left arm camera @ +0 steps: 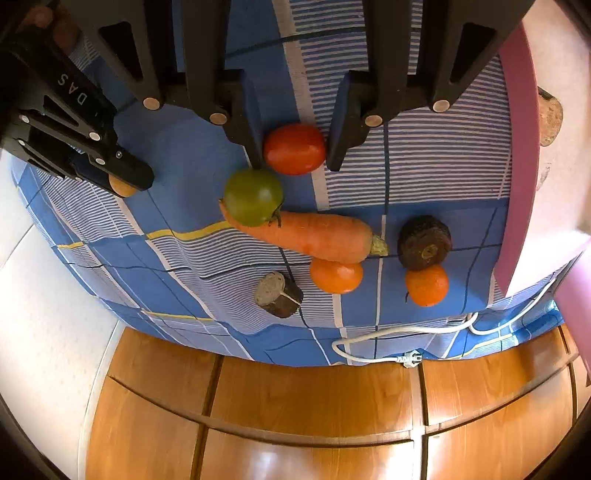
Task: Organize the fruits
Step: 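Grasp the yellow potato with right tool while left tool grasps the red tomato, then carry both into the tray and open left tool to drop the tomato, then lower the yellow potato into the tray and open the right tool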
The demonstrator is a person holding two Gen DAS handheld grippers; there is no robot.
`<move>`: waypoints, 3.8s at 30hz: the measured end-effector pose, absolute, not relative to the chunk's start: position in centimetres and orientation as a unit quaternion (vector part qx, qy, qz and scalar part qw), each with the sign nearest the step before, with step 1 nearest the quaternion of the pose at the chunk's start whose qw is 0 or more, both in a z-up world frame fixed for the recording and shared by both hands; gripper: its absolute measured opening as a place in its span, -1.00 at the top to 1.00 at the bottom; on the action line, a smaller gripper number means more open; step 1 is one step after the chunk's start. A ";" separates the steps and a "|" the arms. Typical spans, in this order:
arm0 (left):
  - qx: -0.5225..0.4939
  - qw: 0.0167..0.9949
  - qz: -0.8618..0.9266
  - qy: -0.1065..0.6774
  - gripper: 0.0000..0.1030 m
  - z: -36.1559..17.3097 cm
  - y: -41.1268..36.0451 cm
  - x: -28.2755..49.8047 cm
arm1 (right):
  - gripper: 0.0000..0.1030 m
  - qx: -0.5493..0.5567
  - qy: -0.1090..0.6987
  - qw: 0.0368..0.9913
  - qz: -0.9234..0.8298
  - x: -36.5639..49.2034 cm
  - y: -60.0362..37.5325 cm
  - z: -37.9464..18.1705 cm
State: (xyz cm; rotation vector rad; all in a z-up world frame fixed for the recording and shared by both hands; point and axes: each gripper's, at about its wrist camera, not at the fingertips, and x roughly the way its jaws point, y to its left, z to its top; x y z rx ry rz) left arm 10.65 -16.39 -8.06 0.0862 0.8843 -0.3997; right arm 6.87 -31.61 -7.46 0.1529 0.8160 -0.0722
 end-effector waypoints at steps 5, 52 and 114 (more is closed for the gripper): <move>0.056 0.888 -0.180 0.420 0.39 -8.0 -16.8 10.2 | 0.51 0.063 0.397 0.915 -0.041 6.9 -31.3 -7.5; -0.019 0.915 -0.128 0.383 0.40 -2.5 -7.4 3.0 | 0.52 0.058 0.432 0.898 0.055 3.7 -23.4 -5.5; -0.117 0.912 0.070 0.388 0.29 -2.6 7.8 4.6 | 0.43 0.003 0.427 0.877 0.221 8.0 -6.9 -2.7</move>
